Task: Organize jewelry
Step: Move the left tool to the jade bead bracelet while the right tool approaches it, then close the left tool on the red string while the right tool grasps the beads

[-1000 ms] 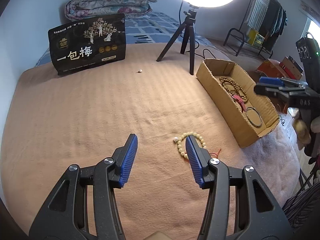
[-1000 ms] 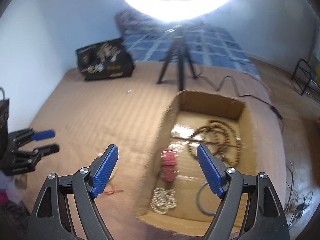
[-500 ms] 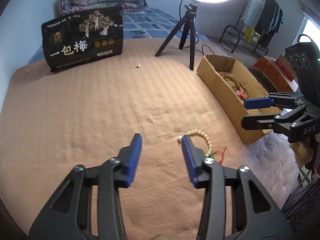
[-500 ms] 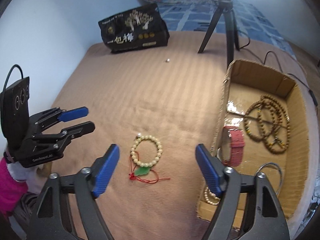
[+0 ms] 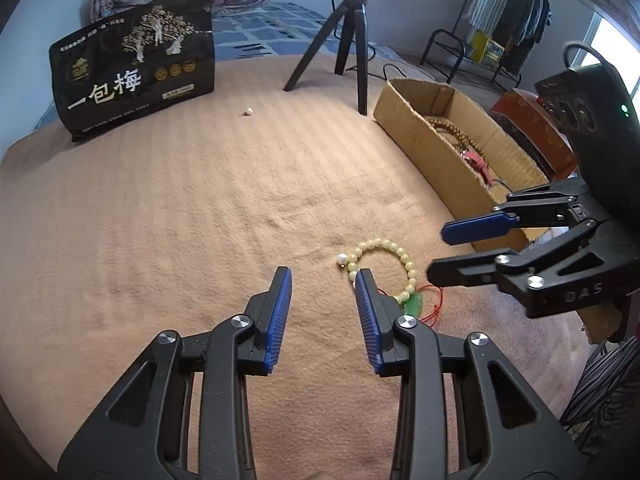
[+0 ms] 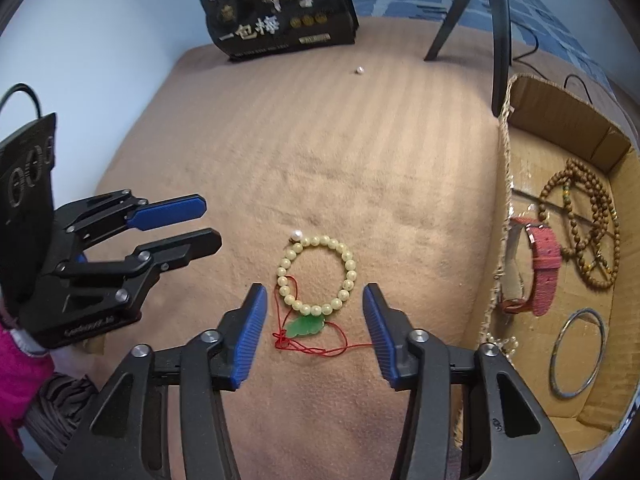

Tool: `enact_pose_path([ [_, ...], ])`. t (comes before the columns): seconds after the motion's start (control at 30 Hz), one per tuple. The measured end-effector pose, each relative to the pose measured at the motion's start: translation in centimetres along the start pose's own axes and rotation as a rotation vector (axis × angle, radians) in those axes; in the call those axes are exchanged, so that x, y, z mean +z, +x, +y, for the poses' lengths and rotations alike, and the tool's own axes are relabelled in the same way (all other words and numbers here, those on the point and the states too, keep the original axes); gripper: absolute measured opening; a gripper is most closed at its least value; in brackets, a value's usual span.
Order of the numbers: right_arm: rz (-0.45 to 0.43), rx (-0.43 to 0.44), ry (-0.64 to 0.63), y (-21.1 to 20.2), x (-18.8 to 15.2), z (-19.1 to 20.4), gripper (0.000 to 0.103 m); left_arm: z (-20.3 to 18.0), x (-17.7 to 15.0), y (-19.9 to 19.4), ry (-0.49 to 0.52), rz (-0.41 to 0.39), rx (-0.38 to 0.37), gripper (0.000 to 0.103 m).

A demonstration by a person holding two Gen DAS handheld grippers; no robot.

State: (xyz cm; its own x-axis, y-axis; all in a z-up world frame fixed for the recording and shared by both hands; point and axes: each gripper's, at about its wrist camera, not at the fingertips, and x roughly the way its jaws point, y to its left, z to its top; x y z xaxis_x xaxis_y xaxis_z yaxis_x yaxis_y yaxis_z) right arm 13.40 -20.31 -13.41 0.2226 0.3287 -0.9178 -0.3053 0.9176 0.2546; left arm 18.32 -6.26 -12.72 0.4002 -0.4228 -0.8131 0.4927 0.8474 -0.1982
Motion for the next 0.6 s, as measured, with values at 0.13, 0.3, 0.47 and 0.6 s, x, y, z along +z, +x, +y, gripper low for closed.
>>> enact_pose_path([
  [0.13,0.001,-0.039,-0.017,0.6,0.4,0.2,0.039,-0.3,-0.5,0.1,0.009,0.006,-0.014,0.030],
  [0.3,0.003,-0.062,-0.011,1.0,1.2,-0.5,0.039,-1.6,-2.2,0.4,0.016,0.048,-0.070,0.030],
  [0.47,0.016,-0.073,-0.037,2.0,2.0,-0.3,0.039,-3.3,-3.3,0.7,0.017,0.076,-0.118,0.030],
  [0.6,0.033,-0.080,-0.066,2.7,2.6,0.0,0.039,-4.9,-3.5,1.0,0.032,0.083,-0.140,0.030],
])
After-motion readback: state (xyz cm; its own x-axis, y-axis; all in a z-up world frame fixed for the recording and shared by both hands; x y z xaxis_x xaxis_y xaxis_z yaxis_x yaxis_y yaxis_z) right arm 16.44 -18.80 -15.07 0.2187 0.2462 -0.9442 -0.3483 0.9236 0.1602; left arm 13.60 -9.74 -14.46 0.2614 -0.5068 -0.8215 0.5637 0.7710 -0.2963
